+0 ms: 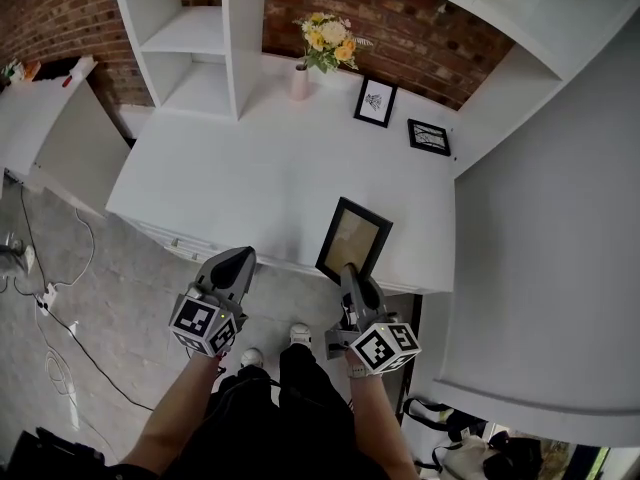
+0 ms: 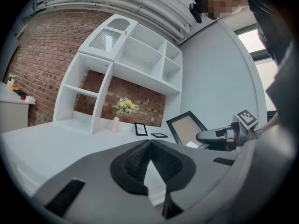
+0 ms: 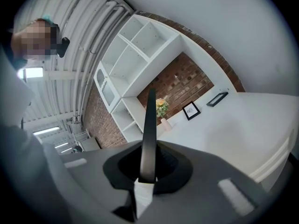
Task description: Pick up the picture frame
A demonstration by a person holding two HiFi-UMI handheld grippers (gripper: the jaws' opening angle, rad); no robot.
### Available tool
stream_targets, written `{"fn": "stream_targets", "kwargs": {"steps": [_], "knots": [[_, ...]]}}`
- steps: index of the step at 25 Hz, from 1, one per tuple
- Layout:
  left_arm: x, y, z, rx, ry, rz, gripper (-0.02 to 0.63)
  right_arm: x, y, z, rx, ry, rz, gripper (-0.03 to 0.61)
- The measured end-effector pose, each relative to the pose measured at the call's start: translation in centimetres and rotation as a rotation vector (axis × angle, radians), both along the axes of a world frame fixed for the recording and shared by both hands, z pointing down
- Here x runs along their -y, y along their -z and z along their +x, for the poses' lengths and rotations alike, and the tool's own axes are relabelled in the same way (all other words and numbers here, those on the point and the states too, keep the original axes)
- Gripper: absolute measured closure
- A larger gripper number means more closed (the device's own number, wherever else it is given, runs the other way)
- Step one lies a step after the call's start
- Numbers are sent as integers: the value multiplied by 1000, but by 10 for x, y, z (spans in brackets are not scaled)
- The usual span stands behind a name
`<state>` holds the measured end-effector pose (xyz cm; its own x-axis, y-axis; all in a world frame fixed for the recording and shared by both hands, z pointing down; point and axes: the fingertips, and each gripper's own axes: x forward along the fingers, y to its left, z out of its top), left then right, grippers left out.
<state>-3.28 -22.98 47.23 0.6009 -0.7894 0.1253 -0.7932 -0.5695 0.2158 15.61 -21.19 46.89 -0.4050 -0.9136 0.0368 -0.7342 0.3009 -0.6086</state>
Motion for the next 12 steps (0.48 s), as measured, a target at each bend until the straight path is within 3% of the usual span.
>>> {"fn": "stream_targets", "kwargs": {"steps": [12], "knots": [[6, 30, 4, -13, -8, 51, 604, 1, 36, 5, -169, -12, 122, 555]]}}
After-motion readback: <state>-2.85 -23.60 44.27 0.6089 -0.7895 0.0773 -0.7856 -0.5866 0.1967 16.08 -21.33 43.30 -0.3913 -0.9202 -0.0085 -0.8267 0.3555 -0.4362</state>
